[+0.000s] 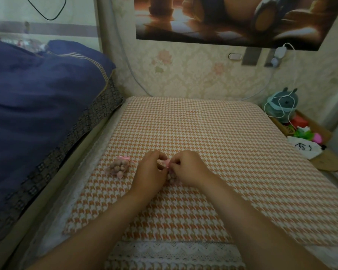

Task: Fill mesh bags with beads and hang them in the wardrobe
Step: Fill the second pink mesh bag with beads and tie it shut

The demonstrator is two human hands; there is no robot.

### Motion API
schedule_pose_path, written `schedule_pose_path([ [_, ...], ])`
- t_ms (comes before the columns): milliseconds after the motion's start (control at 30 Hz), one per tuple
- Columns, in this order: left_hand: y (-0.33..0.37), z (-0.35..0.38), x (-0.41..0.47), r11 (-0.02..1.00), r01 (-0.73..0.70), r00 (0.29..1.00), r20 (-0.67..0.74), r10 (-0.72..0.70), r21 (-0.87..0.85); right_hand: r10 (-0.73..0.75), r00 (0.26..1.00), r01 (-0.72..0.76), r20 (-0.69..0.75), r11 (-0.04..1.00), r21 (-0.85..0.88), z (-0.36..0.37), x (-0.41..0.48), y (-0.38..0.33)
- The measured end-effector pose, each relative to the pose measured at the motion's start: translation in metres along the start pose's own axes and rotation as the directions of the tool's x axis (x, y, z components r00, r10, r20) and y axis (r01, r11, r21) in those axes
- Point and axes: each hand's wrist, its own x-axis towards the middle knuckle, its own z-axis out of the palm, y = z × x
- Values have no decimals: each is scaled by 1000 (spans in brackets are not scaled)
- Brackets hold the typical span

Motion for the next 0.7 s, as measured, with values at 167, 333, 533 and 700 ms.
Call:
schedule_pose_path([
  [167, -1, 2, -4, 1000, -22, 1000, -9, 22, 3, 114, 989, -140, 100, 937, 321, -5, -5, -1],
  [333, 1, 2, -4, 999, 35, 999, -18, -35, -15, 167, 957, -257, 238, 870, 420, -9, -6, 1],
  [533, 9, -3, -8, 999, 27, 1000, -1, -27, 23, 201, 947, -293, 250, 857, 423, -11, -4, 5],
  [700, 10, -6, -6, 993, 48, 999, 0, -49, 105, 211, 944, -311, 254, 828, 467, -11, -2, 9],
])
